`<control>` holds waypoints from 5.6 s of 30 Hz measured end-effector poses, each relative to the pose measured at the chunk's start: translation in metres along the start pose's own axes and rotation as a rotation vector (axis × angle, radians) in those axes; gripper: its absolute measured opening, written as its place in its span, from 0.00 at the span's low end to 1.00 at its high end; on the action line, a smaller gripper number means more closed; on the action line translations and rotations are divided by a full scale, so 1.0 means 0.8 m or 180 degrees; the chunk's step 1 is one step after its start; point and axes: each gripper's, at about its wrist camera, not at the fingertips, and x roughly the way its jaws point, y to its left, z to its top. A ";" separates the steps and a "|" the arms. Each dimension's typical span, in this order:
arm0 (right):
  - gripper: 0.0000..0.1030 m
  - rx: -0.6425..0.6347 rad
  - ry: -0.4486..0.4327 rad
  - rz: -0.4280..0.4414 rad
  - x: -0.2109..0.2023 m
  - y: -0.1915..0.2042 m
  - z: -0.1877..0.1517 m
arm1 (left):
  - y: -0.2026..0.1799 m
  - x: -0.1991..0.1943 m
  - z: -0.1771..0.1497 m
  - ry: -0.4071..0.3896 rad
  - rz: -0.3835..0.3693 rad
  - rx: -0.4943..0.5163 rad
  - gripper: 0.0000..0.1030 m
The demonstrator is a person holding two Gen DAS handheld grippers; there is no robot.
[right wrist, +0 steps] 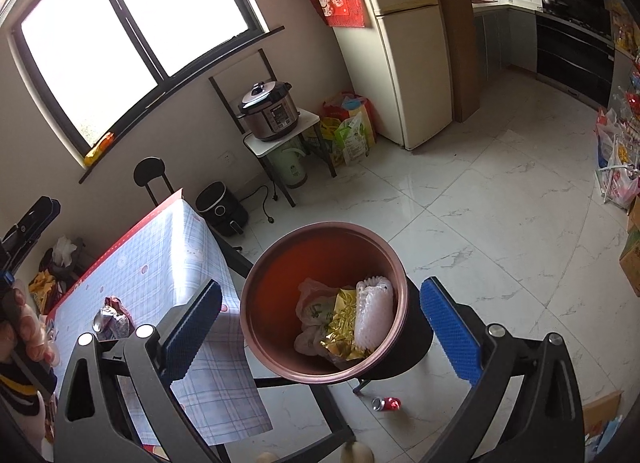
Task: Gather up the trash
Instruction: 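Move the right gripper from the bin to the crushed blue can, then grasp the crushed blue can with the right gripper and lift it, then grasp the clear plastic bottle with the left gripper while the right holds the blue can, then carry the bottle and blue can over the brown bin with both grippers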
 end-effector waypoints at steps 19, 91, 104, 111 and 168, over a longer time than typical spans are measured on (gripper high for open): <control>0.95 -0.0603 0.0207 0.0475 0.025 0.188 -0.029 | 0.232 -0.252 -0.089 -0.0176 0.1477 -0.0984 0.94; 0.79 -0.1023 0.1168 0.0907 0.187 0.434 -0.185 | 0.339 -0.242 -0.300 0.0718 0.0795 -0.1572 0.94; 0.80 -0.0811 0.1058 0.0727 0.157 0.378 -0.174 | 0.346 -0.119 -0.320 0.1168 0.0326 -0.1454 0.94; 0.80 -0.0722 0.1049 0.0655 0.151 0.360 -0.176 | 0.367 -0.100 -0.327 0.1204 0.0181 -0.1683 0.73; 0.80 -0.0480 0.0575 0.0861 0.066 0.322 -0.141 | 0.255 -0.256 -0.270 0.0562 -0.0219 -0.1402 0.19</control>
